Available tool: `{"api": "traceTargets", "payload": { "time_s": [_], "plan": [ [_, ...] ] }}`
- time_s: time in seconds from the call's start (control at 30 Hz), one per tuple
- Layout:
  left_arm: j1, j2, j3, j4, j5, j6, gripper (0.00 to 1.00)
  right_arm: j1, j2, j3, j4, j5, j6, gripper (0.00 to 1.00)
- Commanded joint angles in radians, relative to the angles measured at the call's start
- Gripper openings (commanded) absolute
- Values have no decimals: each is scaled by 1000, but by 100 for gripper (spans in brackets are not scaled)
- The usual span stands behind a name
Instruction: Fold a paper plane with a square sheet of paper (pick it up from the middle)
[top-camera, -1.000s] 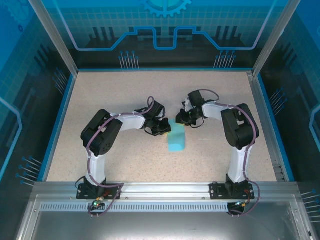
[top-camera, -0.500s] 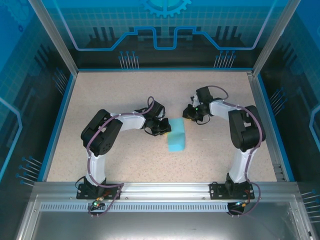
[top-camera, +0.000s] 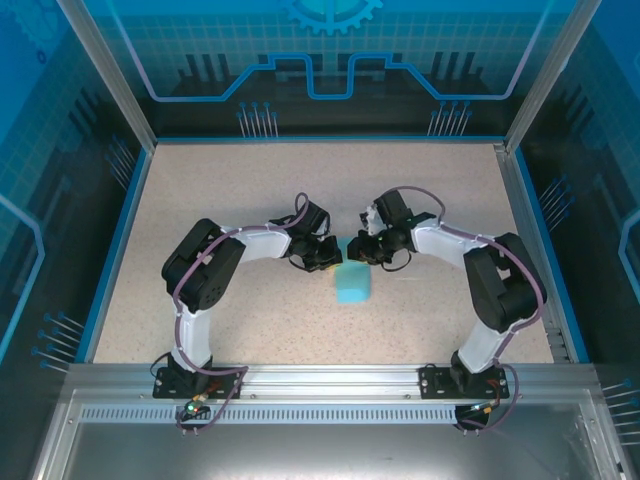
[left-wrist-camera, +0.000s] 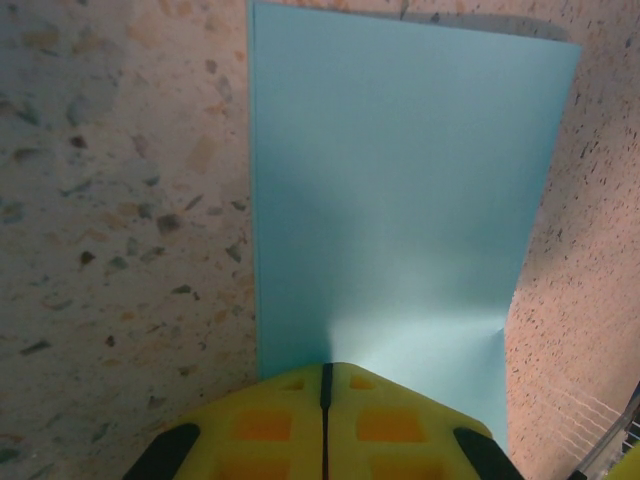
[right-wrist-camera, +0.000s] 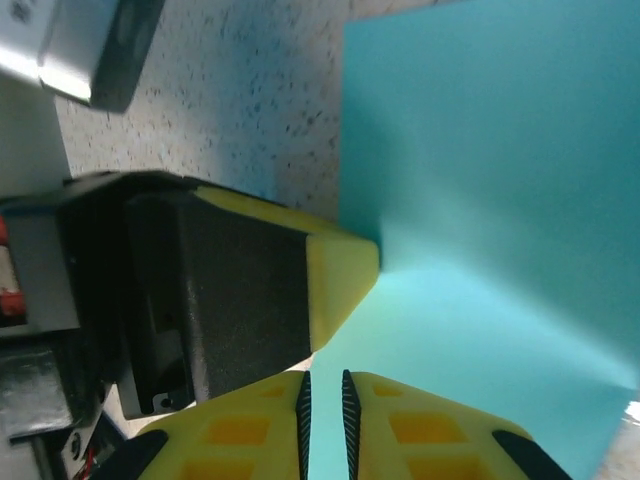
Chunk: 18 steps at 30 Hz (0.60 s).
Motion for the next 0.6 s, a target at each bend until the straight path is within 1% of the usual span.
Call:
{"api": "traceTargets", "payload": {
  "time_s": [0.0, 0.17, 0.33, 0.57],
  "plan": [
    [-24, 95, -65, -177, -92, 6, 7, 4, 59, -6, -16, -42, 10, 19],
    [-23, 100, -62, -180, -93, 6, 7, 4, 102, 6, -65, -36, -31, 19],
    [-23, 105, -60, -182, -96, 2, 7, -5, 122, -17, -107, -30, -60, 18],
    [-23, 113, -59, -182, -98, -6, 7, -25, 75, -97, -140, -24, -79, 18]
  ]
}}
